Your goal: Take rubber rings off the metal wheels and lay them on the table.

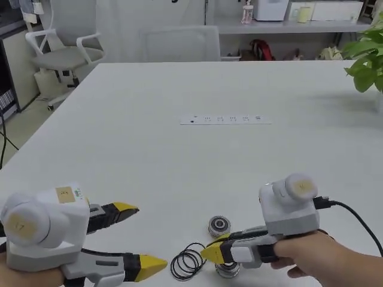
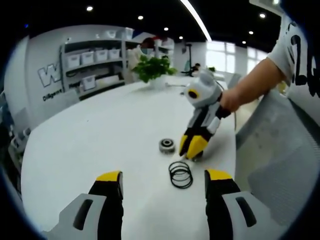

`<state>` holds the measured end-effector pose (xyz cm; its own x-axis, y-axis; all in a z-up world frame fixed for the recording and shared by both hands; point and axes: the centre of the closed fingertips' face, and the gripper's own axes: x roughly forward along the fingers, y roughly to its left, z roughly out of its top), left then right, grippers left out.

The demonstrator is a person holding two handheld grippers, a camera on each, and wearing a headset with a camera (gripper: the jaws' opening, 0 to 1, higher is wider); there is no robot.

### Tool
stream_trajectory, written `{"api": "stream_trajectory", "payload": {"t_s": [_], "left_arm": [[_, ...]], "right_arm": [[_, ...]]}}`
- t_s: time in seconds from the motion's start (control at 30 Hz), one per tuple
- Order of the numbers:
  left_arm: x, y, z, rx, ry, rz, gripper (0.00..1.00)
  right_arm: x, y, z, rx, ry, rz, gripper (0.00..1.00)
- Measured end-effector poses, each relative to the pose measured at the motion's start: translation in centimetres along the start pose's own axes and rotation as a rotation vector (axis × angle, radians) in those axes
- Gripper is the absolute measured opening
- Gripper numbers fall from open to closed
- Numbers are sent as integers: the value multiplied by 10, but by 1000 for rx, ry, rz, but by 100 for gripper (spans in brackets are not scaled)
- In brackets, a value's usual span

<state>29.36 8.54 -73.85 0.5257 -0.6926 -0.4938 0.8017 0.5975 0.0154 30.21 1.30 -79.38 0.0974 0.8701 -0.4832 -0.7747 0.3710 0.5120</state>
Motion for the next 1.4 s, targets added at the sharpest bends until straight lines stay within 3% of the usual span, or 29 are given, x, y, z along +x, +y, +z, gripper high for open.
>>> {"api": "stream_trajectory", "payload": {"t_s": [0.43,0.83,1.03,1.4], "left_arm": [[-1,0,4,3,-6,-2,67],[-5,-2,10,-1,-24,2,68],[-9,-5,17,-2,-45,8,68],[-16,-4,19,-7,-58,29,70]], "right_arm": [[-16,4,17,-51,-60,-13,23],[-37,15,24,-200,-93,-50,39],[-49,16,22,-261,-93,-84,49],[-77,9,12,-330,-89,-163,60]]}}
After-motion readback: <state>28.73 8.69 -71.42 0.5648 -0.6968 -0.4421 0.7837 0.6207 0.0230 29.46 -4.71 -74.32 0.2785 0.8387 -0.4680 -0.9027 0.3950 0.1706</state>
